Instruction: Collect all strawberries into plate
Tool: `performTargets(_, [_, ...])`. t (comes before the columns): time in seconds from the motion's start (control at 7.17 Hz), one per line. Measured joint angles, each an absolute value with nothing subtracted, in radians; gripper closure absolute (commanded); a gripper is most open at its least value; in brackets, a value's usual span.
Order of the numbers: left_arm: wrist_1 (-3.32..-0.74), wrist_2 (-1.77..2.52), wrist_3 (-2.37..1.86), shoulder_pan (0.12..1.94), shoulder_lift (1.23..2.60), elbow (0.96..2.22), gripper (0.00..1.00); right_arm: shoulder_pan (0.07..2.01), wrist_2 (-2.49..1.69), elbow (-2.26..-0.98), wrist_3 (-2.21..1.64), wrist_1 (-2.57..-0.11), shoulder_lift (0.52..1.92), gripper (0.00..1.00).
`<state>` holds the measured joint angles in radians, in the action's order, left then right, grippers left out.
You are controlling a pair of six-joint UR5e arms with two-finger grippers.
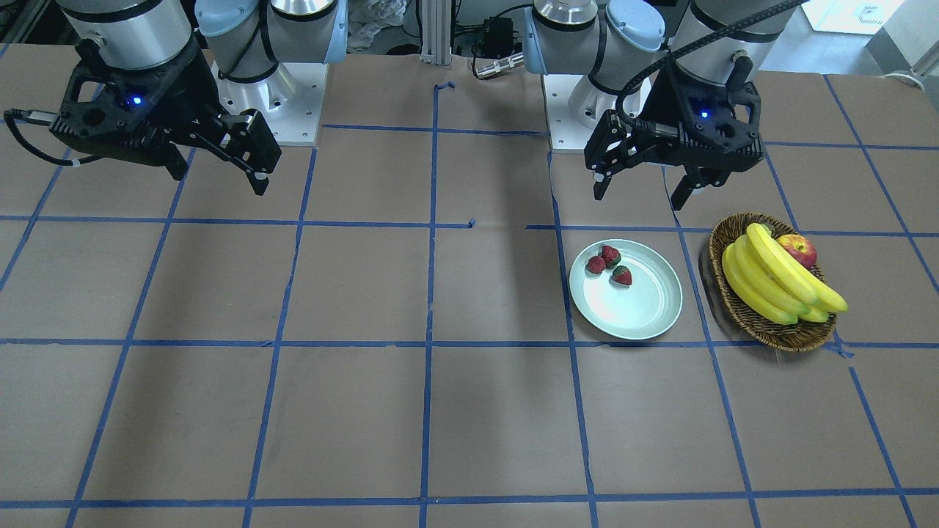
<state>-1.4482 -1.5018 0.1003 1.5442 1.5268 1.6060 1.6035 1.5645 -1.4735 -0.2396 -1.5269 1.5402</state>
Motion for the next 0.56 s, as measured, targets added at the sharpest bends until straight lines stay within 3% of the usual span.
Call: performTargets(0.56, [-1.412,-1.539,0.078,1.546,1.510,1.598,0.00,1.604,1.576,-1.472,-0.259,-1.604,1.535,0.00])
